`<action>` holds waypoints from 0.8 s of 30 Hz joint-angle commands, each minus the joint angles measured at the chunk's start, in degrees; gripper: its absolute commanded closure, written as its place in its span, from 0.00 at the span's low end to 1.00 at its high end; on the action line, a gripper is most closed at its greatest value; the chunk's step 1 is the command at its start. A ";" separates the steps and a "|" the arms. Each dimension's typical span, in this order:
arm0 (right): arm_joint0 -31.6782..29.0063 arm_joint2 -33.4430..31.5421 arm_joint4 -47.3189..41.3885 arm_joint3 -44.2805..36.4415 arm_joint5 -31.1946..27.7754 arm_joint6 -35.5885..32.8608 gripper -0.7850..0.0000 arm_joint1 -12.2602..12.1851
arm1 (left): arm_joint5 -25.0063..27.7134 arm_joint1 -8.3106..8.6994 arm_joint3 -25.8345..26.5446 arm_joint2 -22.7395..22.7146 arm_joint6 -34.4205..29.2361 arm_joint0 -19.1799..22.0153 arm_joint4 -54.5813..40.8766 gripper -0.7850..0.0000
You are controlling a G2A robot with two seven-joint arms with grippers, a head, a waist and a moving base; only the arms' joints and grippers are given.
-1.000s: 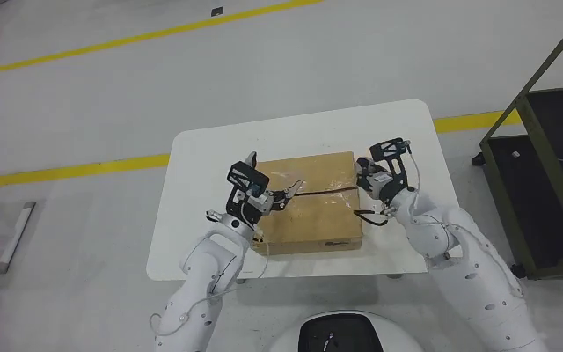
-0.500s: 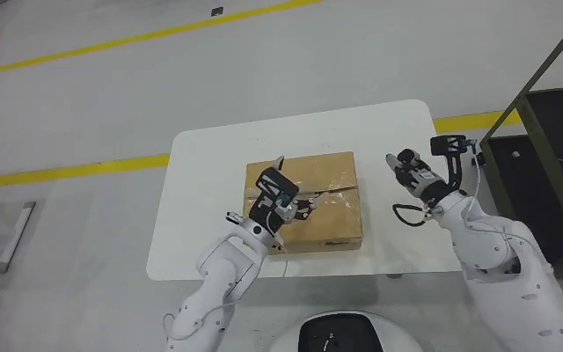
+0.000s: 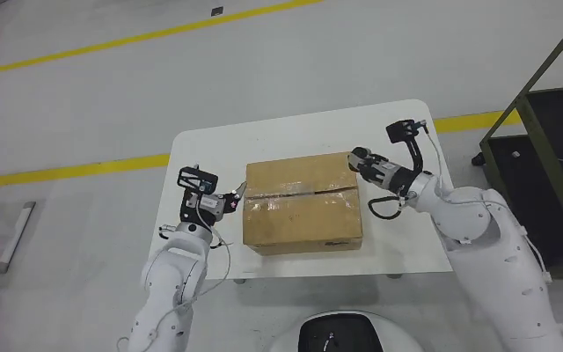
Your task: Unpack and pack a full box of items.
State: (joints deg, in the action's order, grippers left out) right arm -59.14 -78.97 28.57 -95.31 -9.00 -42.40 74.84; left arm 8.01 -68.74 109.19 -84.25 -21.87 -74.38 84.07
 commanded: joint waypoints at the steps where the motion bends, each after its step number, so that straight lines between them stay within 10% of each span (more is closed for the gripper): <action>1: 2.93 1.71 -3.42 2.45 -0.51 -3.15 1.00 0.17 | -0.31 0.11 0.54 -1.58 0.28 -2.02 -0.91 0.00; 11: 19.26 16.16 -7.33 16.75 -2.61 -16.71 1.00 2.15 | -3.57 0.20 0.55 -4.54 0.99 -7.07 0.00 0.00; 24: 32.18 31.05 -5.56 34.52 -3.79 -14.54 1.00 6.81 | -4.10 0.16 0.28 -4.65 0.99 -6.72 -0.02 0.00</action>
State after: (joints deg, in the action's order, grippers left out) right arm -27.34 -48.32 23.09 -61.69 -12.84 -56.53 81.51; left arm 3.90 -68.58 109.47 -88.90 -20.88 -81.10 84.05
